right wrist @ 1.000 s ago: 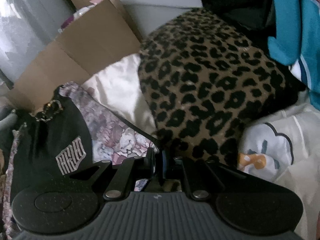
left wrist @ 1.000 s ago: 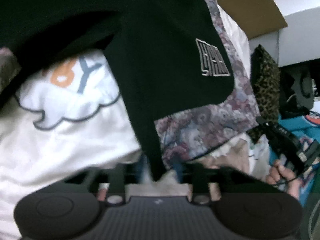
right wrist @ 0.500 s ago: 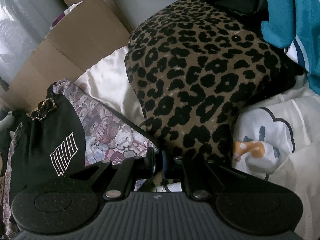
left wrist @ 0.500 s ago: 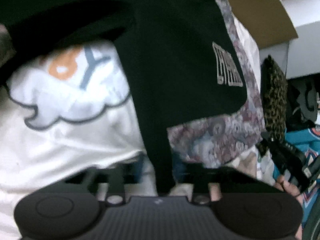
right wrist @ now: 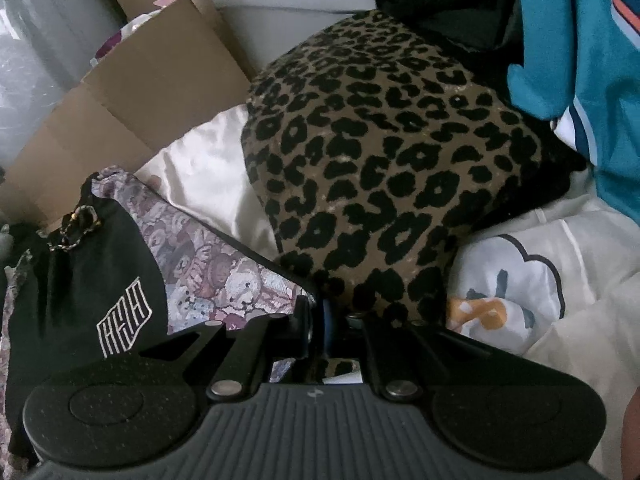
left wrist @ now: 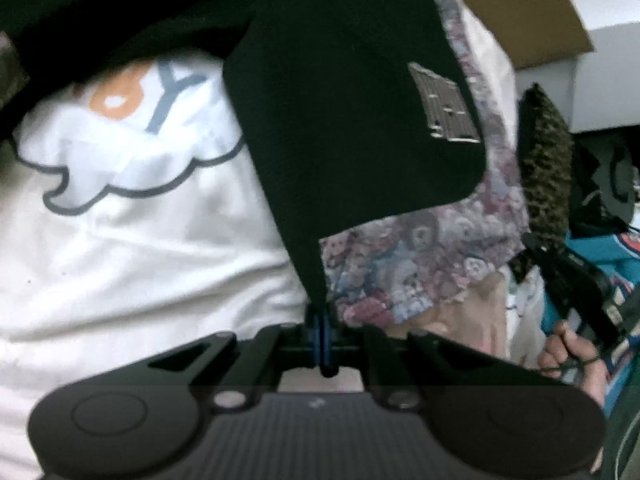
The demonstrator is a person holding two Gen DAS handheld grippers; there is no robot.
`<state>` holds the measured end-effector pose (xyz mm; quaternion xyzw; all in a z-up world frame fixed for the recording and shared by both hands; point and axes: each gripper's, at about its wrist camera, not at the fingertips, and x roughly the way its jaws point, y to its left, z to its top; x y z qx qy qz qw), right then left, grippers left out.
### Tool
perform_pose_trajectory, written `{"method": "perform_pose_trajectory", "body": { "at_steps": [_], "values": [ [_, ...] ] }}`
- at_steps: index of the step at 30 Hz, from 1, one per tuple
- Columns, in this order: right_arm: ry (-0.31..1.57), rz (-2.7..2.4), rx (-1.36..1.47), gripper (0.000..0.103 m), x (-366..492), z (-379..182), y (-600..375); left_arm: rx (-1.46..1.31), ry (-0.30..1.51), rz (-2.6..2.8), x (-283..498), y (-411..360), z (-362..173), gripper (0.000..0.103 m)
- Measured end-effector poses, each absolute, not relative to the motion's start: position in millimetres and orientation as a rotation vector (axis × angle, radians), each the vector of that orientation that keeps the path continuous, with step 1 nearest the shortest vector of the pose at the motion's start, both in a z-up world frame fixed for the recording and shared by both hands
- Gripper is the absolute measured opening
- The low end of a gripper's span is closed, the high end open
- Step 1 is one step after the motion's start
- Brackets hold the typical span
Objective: Fold clothes
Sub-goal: 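Lower the held black garment onto the duvet and open the left gripper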
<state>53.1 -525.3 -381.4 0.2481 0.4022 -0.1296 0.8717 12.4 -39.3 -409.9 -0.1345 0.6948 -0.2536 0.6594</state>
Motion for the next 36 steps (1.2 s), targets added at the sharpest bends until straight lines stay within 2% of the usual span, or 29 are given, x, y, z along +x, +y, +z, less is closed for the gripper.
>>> {"method": "perform_pose_trajectory", "body": {
  "at_steps": [2,5,6,8,9,10,26,29,36],
  "values": [
    [0.853,-0.285,0.526,0.004,54,-388,-525,-0.260,1.584,-0.577,17,-47,-416,0.004],
    [0.870,-0.295,0.500,0.008,55,-386,-520,-0.127,1.592,-0.613,23,-62,-409,0.012],
    [0.863,-0.290,0.492,0.011,54,-382,-518,-0.068,1.591,-0.623,25,-65,-401,0.026],
    [0.838,-0.273,0.476,0.021,51,-371,-515,-0.004,1.591,-0.647,29,-67,-388,0.041],
    [0.831,-0.269,0.477,0.030,50,-368,-514,0.016,1.588,-0.663,32,-65,-381,0.042],
    [0.827,-0.266,0.483,0.032,50,-365,-514,0.035,1.586,-0.680,34,-64,-374,0.042],
    [0.784,-0.170,0.483,0.032,61,-323,-488,0.285,1.406,-0.654,142,0,-250,0.044],
    [0.776,-0.151,0.471,0.032,64,-314,-482,0.333,1.354,-0.655,167,16,-226,0.049],
    [0.758,-0.112,0.461,0.032,71,-298,-468,0.412,1.252,-0.573,220,59,-187,0.049]
  ]
}}
